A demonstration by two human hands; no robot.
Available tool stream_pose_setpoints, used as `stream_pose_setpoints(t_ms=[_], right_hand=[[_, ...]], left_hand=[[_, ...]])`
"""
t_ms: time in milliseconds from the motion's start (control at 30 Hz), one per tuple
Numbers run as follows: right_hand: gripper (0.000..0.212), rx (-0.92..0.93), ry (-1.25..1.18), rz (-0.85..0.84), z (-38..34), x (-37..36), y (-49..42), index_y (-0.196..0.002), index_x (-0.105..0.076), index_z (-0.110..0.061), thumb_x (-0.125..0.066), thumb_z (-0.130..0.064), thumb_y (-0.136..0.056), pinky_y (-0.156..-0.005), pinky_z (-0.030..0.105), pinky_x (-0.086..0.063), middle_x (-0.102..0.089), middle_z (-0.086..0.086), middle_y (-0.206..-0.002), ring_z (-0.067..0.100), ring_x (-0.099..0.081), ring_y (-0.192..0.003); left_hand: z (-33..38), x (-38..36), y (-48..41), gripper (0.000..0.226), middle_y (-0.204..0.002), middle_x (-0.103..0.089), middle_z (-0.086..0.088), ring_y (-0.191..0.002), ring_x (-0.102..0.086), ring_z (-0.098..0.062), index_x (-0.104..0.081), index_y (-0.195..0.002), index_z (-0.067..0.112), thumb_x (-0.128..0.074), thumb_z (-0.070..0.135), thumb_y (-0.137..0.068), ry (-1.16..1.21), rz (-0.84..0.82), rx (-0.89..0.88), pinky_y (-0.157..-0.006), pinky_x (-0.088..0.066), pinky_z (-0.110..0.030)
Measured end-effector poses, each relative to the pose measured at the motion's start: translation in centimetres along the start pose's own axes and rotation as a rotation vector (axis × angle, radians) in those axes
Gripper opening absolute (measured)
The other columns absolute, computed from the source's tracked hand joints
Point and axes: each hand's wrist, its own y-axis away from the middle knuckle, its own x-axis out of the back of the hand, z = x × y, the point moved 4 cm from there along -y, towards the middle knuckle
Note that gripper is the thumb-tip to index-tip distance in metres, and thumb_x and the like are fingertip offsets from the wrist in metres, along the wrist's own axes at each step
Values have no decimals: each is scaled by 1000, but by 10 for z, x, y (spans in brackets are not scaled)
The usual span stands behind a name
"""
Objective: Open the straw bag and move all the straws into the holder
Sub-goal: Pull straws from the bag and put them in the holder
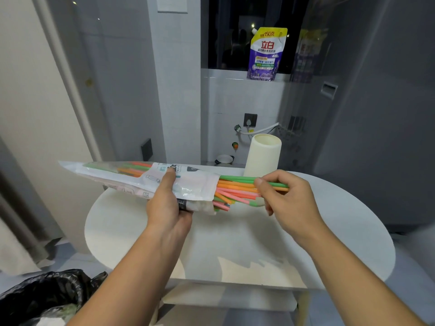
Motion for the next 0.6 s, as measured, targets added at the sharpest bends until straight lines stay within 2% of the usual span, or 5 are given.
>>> stream_pose_setpoints(t_ms=[133, 233, 400, 500, 600], right_hand=[[14, -16, -54, -8, 0, -5, 2, -94, -73, -25, -77, -32, -83, -54, 26, -47, -63, -4, -78, 13, -59, -61], [5, -59, -37, -6, 6, -10, 0, -87, -77, -30, -79, -31, -83, -61, 25, -47, -71, -8, -83, 12, -66, -76], [6, -77, -54, -38, 0, -4, -3, -84, -74, -13, -72, -15, -89, -53, 24, -46, -60, -1, -58, 12, -52, -50], [10, -70, -50, 2, 1, 5, -5, -86, -69, -5, -69, -13, -92, -52, 21, -46, -58, 7, -61, 12, -50, -48], [14, -78, -149, 27, 2, 7, -4, -87, -66, -3, -69, -16, -92, -53, 27, -45, -59, 10, -67, 15, -51, -51]], left_hand=[[-6, -2, 2, 48, -132, -75, -8, -114, -76, -25, -61, -142, 18, -74, 22, -97, -16, -32, 7, -100, -60, -53], [-10, -1, 2, 49, -132, -75, -8, -115, -76, -27, -61, -143, 18, -74, 22, -97, -17, -42, 9, -102, -58, -56], [-2, 0, 0, 48, -130, -76, -7, -112, -77, -25, -61, -141, 19, -75, 21, -96, -2, -18, -4, -99, -60, -55], [2, 0, 1, 47, -126, -78, -5, -107, -78, -22, -61, -140, 20, -76, 21, -95, 15, 6, -1, -96, -61, -53], [1, -3, 5, 45, -125, -78, -5, -106, -79, -21, -62, -138, 20, -76, 21, -95, 9, 8, 2, -95, -62, -52]])
